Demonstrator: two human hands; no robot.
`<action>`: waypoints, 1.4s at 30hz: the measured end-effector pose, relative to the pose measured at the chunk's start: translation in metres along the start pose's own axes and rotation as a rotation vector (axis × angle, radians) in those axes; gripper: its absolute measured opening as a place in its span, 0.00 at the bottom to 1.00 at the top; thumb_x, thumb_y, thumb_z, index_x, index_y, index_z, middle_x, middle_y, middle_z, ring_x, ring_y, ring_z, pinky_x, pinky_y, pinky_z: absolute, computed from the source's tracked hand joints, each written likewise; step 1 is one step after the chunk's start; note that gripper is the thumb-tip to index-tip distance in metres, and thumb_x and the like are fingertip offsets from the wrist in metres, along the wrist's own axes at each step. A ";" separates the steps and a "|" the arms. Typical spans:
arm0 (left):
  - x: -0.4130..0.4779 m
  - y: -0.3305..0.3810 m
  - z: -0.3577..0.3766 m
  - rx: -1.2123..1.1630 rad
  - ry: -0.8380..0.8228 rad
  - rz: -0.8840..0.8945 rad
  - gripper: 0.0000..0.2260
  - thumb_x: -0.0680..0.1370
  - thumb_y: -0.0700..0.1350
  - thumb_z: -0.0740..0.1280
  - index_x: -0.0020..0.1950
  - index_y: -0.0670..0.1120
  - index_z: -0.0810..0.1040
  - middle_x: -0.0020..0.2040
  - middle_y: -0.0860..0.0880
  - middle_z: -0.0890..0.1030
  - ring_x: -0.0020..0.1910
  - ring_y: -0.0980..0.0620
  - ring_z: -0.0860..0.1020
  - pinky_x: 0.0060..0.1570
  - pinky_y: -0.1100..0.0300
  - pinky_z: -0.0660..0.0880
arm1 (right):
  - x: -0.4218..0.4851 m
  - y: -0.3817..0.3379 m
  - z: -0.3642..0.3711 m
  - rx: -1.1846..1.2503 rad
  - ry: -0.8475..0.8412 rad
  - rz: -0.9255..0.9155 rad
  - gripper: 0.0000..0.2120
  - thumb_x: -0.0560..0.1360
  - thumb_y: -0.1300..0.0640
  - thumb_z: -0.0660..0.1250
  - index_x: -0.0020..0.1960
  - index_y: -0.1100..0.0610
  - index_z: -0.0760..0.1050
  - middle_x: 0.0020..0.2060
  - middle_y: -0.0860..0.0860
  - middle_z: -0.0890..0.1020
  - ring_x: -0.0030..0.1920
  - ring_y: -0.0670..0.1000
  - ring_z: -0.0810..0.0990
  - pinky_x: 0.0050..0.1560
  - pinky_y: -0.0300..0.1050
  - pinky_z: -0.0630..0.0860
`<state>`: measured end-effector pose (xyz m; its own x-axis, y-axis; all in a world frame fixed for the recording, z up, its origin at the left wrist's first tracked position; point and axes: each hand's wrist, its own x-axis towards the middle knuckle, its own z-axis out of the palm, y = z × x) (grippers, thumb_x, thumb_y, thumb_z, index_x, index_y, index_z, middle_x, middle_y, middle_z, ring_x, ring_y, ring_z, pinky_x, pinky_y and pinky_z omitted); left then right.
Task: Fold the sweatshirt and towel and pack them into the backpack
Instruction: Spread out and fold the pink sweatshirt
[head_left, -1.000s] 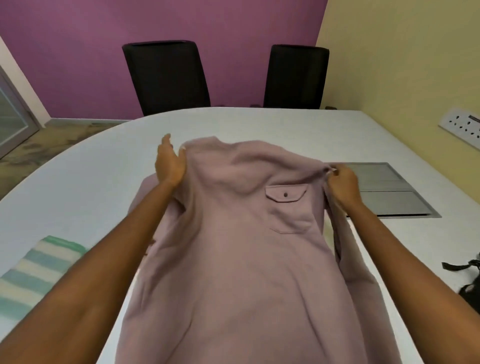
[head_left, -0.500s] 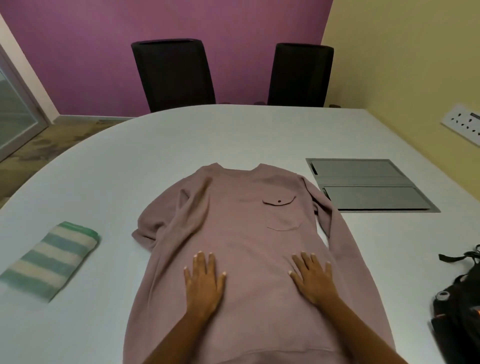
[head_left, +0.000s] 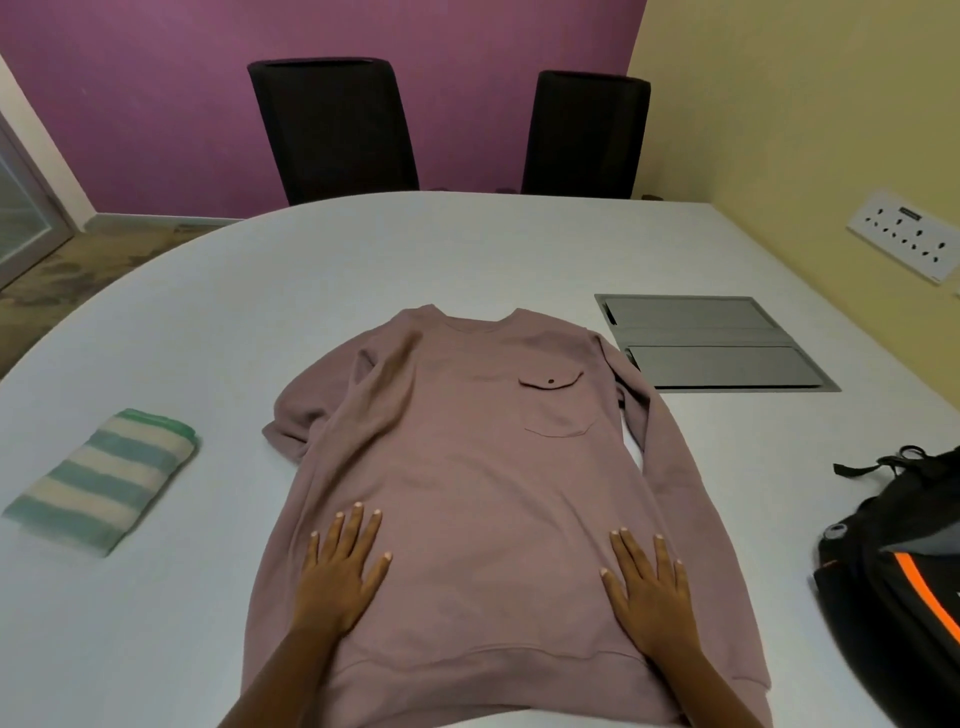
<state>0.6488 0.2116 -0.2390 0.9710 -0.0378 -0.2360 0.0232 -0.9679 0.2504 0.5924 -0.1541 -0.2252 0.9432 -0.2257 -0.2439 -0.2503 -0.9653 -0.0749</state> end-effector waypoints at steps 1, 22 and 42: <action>0.000 0.003 -0.004 0.045 -0.032 -0.002 0.38 0.73 0.68 0.28 0.77 0.50 0.45 0.72 0.44 0.67 0.71 0.42 0.64 0.65 0.42 0.66 | -0.005 -0.001 -0.005 -0.013 0.003 -0.011 0.38 0.76 0.35 0.33 0.65 0.53 0.73 0.62 0.50 0.78 0.61 0.63 0.76 0.52 0.64 0.75; -0.085 0.096 -0.031 -0.628 -0.001 0.138 0.19 0.81 0.48 0.57 0.71 0.45 0.64 0.67 0.44 0.71 0.66 0.47 0.71 0.65 0.58 0.65 | -0.087 -0.061 -0.059 0.956 0.298 0.181 0.20 0.68 0.66 0.66 0.60 0.67 0.75 0.53 0.60 0.80 0.47 0.52 0.75 0.46 0.37 0.67; -0.079 0.136 -0.039 -1.249 -0.285 -0.195 0.11 0.77 0.30 0.57 0.42 0.44 0.72 0.36 0.47 0.76 0.26 0.56 0.74 0.20 0.68 0.71 | -0.110 -0.068 -0.005 0.505 0.133 -0.450 0.31 0.67 0.48 0.57 0.70 0.50 0.62 0.67 0.51 0.68 0.68 0.50 0.64 0.66 0.41 0.63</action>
<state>0.5843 0.0925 -0.1495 0.8455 -0.1240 -0.5193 0.5126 -0.0837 0.8545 0.5067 -0.0639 -0.1880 0.9899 0.1376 0.0353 0.1318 -0.7964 -0.5903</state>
